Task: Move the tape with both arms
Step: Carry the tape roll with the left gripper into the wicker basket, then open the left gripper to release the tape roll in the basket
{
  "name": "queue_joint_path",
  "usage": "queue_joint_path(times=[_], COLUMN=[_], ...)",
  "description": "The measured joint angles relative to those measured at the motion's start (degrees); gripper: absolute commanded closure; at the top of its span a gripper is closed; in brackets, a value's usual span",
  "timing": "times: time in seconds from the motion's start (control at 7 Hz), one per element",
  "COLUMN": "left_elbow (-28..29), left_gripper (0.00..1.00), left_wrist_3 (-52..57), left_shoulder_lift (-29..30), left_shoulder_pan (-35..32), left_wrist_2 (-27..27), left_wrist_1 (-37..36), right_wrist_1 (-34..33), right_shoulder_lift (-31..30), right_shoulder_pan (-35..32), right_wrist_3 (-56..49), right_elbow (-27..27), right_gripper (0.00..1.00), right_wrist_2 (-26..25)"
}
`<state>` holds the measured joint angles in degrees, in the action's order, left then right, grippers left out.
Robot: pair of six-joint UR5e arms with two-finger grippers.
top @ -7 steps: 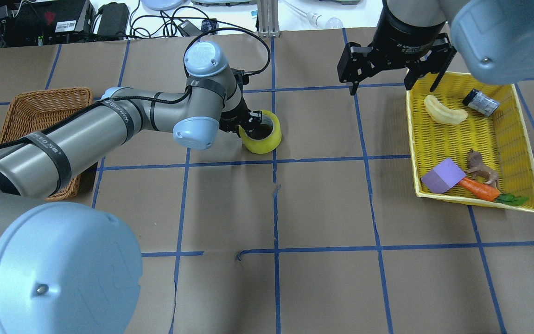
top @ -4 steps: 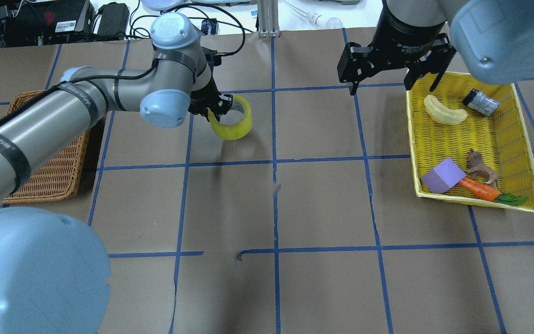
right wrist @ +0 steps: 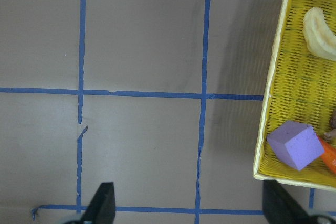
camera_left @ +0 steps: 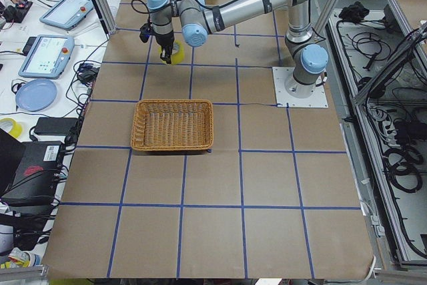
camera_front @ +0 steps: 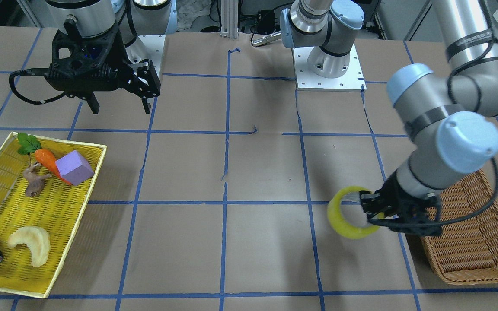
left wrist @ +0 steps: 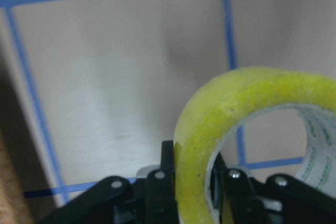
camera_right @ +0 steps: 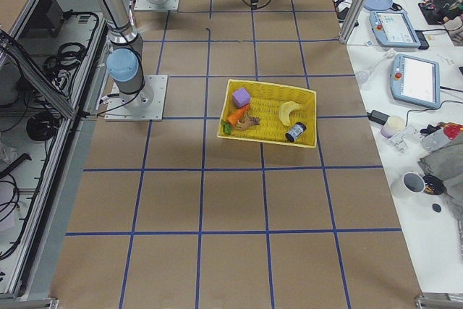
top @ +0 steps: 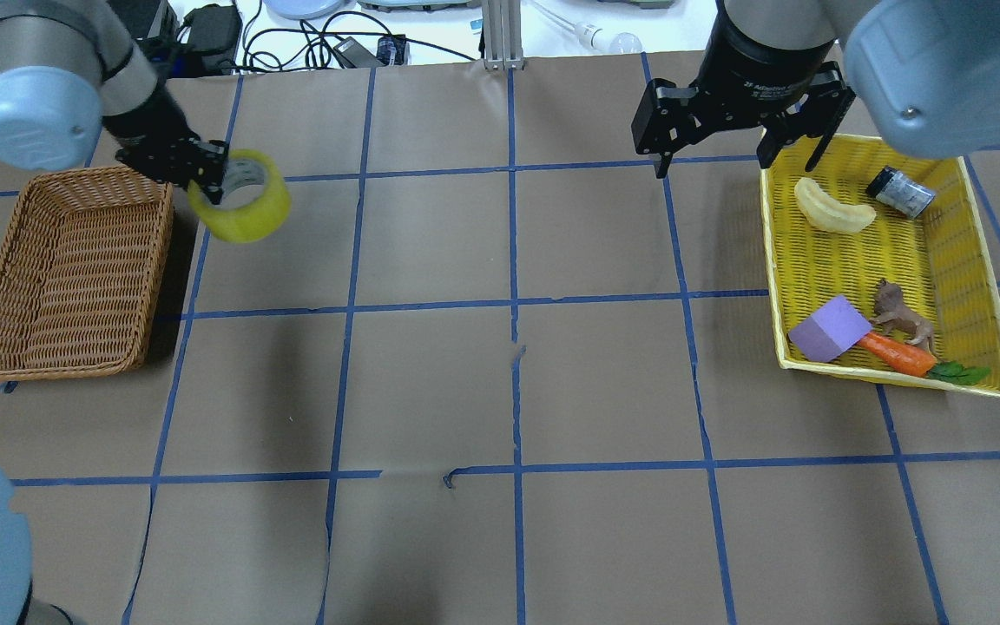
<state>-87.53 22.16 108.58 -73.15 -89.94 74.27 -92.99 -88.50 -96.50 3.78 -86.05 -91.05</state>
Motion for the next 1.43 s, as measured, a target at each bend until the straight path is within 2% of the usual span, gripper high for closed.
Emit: queue_joint_path(times=[0.29,0.43,0.71,1.0,1.14,1.29,1.43], left_elbow=[-0.4,-0.5,-2.2,-8.7,-12.0,-13.5,-13.9], left_gripper=[1.0,1.0,1.0,0.97,0.41,0.06,0.0], left_wrist_3=[10.7,15.5,19.9,20.1,20.1,20.1,20.1], left_shoulder_lift=[-1.8,-1.5,0.1,3.3,4.7,5.6,6.1], left_shoulder_pan=[12.4,16.5,19.4,19.6,19.6,19.6,19.6], left_wrist_2=[-1.3,-1.5,-1.5,-0.8,-0.1,0.9,1.3], left_wrist_1=[1.7,0.5,-5.7,-18.9,-25.0,-28.2,-30.2], right_wrist_1=[0.0,0.0,0.0,0.0,0.0,0.1,0.1], right_shoulder_lift=[0.1,0.1,0.0,0.1,0.1,0.1,0.1], right_shoulder_pan=[0.0,0.0,0.0,-0.1,-0.1,0.0,0.0], right_wrist_3=[0.0,0.0,0.0,-0.1,-0.1,-0.1,-0.1], right_elbow=[0.0,0.0,0.0,0.0,0.0,0.0,0.0], right_gripper=[0.0,0.0,0.0,0.0,0.0,0.0,0.0], right_wrist_2=[0.0,0.0,0.0,0.0,0.1,0.1,0.1])
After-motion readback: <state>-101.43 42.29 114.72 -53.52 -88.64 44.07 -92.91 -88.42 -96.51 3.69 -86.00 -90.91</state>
